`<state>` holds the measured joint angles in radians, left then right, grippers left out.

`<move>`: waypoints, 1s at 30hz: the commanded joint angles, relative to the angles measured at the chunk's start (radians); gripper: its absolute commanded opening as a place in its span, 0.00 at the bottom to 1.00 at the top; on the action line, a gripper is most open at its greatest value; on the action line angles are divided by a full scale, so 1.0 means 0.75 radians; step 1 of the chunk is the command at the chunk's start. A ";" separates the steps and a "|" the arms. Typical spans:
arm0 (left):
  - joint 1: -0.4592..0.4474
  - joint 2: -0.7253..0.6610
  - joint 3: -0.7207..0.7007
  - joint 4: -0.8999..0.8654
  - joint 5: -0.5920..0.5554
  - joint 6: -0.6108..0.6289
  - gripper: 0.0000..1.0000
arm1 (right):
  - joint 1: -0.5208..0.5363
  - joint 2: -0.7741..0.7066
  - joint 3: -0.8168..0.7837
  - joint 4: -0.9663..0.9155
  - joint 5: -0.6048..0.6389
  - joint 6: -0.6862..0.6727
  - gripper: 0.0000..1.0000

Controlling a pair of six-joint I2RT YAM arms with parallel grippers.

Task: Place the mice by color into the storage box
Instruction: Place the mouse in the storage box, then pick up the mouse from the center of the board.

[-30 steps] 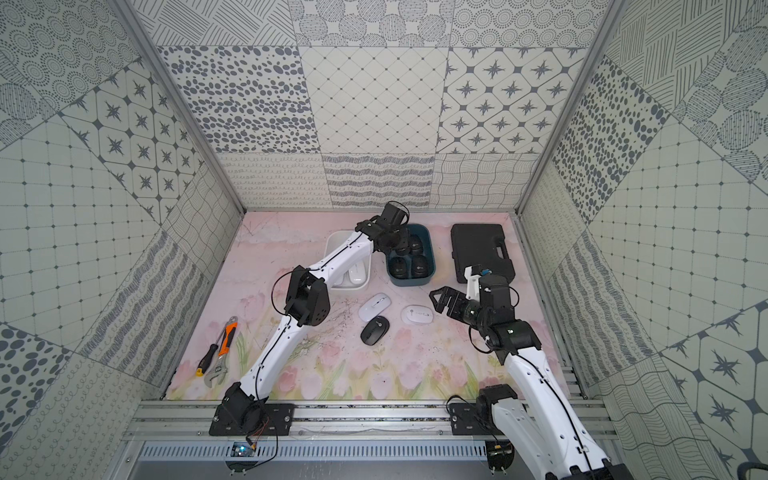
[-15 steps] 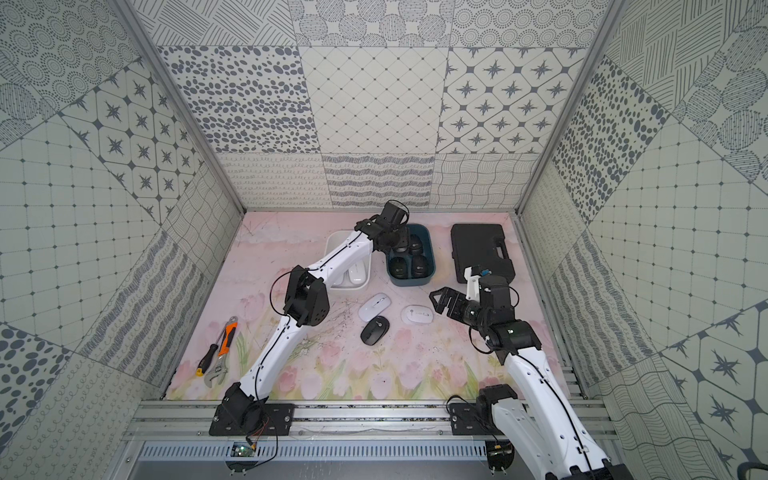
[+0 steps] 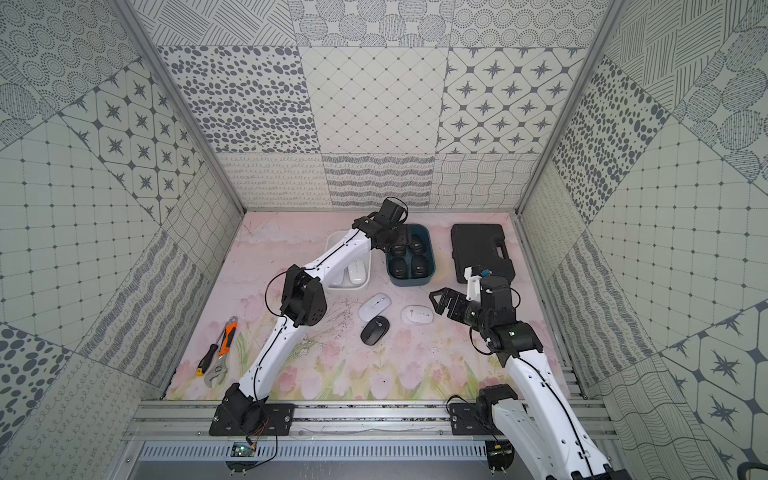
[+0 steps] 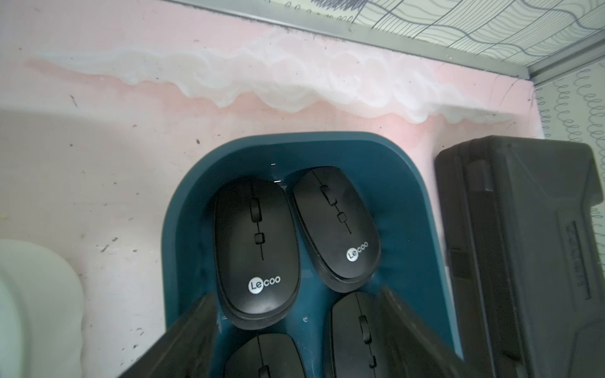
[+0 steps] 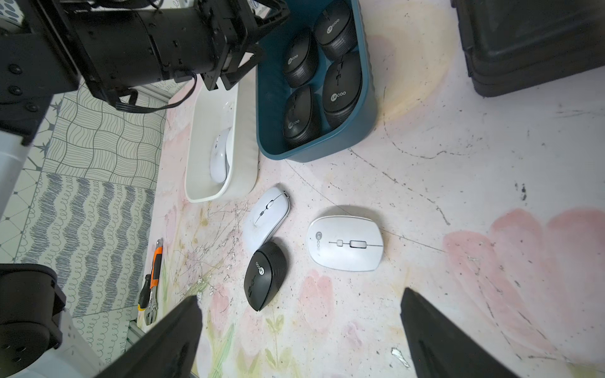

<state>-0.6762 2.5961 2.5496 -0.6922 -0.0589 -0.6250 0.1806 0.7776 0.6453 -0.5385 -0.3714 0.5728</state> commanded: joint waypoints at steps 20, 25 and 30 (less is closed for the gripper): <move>-0.155 -1.288 -1.206 0.087 0.145 0.139 0.92 | 0.077 0.077 0.116 -0.232 -0.075 -0.041 0.99; -0.239 -1.705 -1.692 0.067 0.104 0.095 0.92 | 0.270 0.128 0.117 -0.312 0.120 0.039 0.99; -0.335 -1.972 -2.031 0.002 0.066 0.035 0.85 | 0.290 0.134 0.021 -0.227 0.156 0.283 0.99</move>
<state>-0.8852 1.2697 1.2186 -0.6491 0.0128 -0.5545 0.3885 0.8799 0.6956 -0.7399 -0.3157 0.6525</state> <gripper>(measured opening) 0.861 0.991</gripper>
